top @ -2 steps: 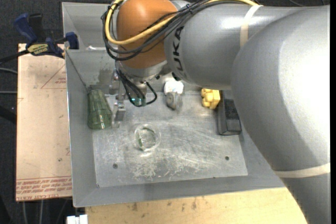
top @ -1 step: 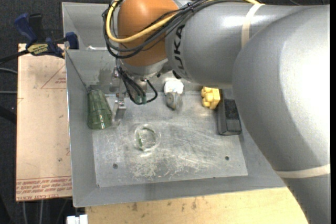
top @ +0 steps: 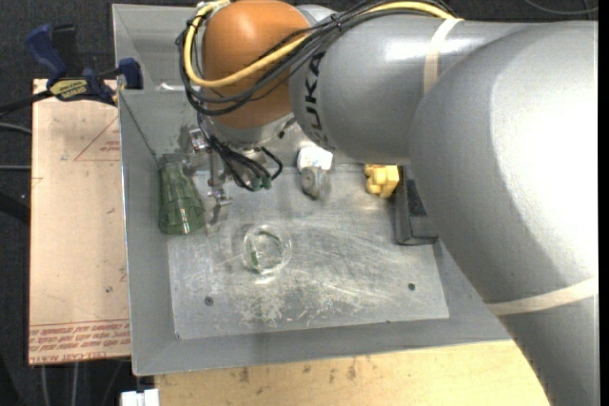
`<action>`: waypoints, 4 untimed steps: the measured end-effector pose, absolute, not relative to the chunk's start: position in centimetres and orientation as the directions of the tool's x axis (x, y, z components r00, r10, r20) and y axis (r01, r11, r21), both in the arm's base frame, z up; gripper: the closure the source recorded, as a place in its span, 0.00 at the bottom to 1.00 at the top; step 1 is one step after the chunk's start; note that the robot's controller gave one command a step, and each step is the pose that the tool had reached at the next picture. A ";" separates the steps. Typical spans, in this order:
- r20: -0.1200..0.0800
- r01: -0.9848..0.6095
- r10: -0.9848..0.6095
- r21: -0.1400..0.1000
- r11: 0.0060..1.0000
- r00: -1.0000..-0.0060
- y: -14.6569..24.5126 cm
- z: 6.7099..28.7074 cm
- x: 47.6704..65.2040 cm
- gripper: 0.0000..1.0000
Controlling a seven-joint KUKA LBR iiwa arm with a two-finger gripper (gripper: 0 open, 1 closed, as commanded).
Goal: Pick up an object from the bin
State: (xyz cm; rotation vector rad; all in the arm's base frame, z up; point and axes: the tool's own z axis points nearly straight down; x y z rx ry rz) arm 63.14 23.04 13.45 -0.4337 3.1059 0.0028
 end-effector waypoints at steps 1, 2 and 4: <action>-0.011 -0.709 -0.709 -0.009 0.705 -0.705 23.4 12.1 63.8 0.00; -0.005 -0.767 -0.767 0.001 0.641 -0.641 24.6 14.0 64.3 0.00; -0.012 -0.973 -0.973 -0.009 0.231 -0.231 25.6 8.2 64.7 1.00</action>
Offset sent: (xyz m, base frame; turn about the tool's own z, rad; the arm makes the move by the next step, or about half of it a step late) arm 0.0148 0.0206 0.0173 -0.5302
